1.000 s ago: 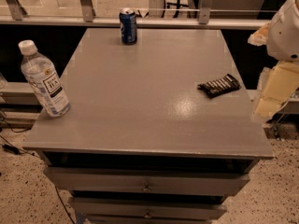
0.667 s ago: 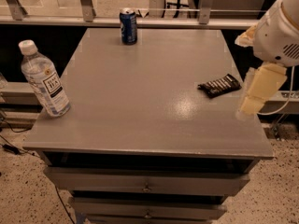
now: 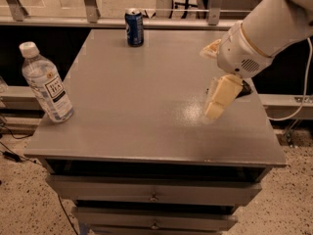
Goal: Move blue plastic bottle near rxbar chocolate
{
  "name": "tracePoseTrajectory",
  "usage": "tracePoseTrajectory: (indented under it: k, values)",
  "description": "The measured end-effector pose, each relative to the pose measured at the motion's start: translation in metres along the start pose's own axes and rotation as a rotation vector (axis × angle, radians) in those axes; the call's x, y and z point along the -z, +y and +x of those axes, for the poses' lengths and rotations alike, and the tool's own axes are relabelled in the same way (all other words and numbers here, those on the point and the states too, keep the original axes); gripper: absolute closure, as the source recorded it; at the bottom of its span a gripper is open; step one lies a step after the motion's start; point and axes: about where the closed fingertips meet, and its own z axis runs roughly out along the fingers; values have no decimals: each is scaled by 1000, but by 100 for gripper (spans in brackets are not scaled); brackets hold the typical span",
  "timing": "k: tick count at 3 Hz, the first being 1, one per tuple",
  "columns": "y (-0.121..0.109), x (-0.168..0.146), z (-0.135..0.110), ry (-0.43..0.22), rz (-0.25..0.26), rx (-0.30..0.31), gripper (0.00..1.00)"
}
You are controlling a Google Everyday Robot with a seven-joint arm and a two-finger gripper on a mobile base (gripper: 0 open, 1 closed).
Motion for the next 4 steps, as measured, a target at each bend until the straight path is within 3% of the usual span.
tracePoseTrajectory:
  k: [1, 2, 3, 4]
  values:
    - [-14, -43, -38, -147, -42, 46, 0]
    - [-14, -43, -38, -147, -42, 46, 0]
    - [-23, -63, -57, -229, -24, 52, 0]
    - [-47, -102, -102, -383, -6, 74, 0]
